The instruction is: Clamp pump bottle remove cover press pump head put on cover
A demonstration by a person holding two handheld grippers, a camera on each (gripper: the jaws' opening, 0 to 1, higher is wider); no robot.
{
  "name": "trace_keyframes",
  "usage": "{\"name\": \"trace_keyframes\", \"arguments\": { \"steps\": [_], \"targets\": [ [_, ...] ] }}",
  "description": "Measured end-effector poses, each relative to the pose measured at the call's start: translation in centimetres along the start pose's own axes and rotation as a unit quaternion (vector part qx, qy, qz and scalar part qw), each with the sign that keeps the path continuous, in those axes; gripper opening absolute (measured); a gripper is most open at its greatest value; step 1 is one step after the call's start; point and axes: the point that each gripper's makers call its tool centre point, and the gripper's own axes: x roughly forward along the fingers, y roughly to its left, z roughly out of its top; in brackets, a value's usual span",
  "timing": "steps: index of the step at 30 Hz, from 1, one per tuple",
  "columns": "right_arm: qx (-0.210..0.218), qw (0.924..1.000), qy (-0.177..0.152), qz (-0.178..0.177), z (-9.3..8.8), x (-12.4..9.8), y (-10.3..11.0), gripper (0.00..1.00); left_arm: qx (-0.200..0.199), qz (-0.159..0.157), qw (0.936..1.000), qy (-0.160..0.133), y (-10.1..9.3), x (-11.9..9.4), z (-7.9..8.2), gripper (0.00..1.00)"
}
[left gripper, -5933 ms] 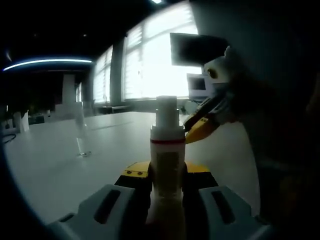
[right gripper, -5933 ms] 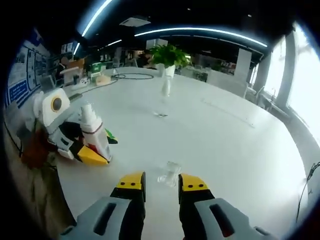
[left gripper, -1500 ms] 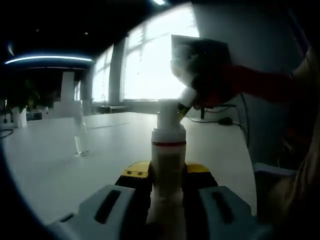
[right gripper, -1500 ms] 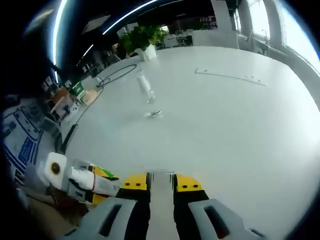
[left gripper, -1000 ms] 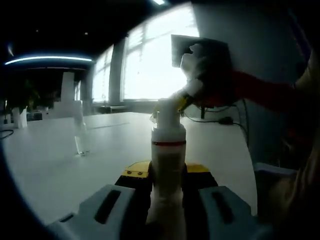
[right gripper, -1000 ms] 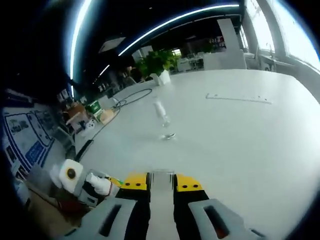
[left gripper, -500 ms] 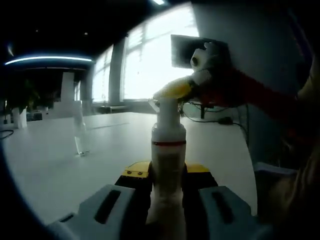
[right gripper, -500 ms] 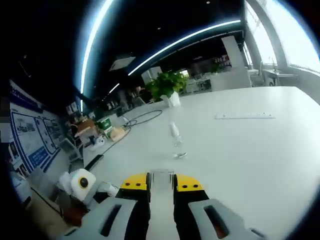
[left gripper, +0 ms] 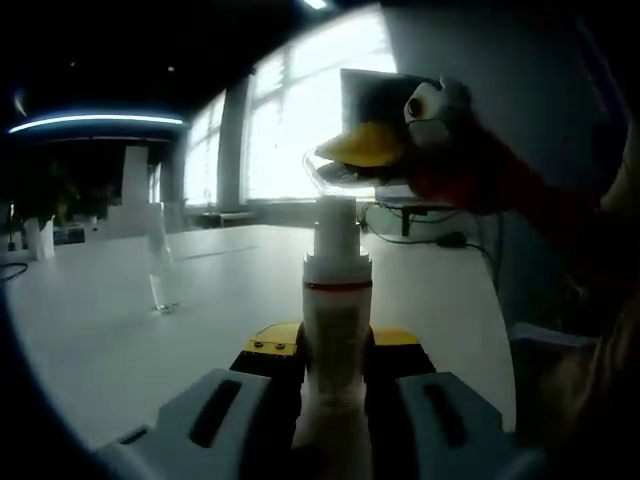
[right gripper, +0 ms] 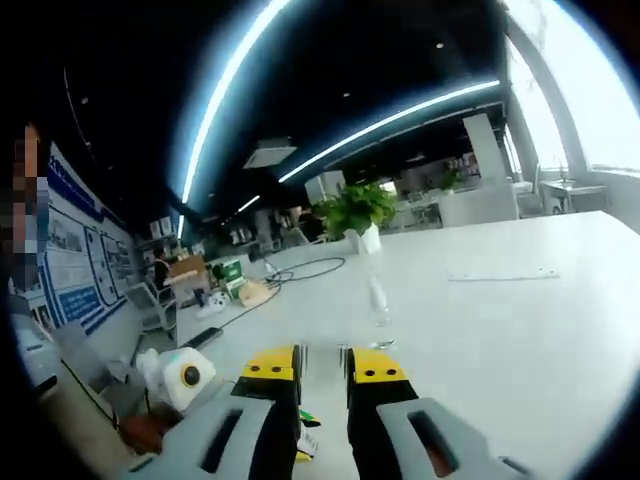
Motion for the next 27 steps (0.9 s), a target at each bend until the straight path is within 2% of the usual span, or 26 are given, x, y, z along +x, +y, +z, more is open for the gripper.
{"name": "trace_keyframes", "arguments": {
  "steps": [5,7,18,27],
  "targets": [
    [-0.018,0.9996,-0.021,0.005,0.8,-0.1,0.9,0.13,0.001,0.000,1.0000,0.000,0.0,0.0,0.0,0.14],
    [-0.022,0.9993,-0.031,0.009,0.9,0.0,1.8,0.13,0.001,0.000,1.0000,0.000,0.0,0.0,0.0,0.14],
    [-0.051,0.9963,-0.065,0.025,1.4,0.3,3.8,0.13,0.001,-0.001,1.0000,0.000,0.0,-0.1,0.0,0.14],
    [-0.072,0.9924,-0.091,0.041,0.9,0.5,5.0,0.13,0.001,-0.001,1.0000,0.000,0.0,-0.1,0.0,0.14]
  ]
}}
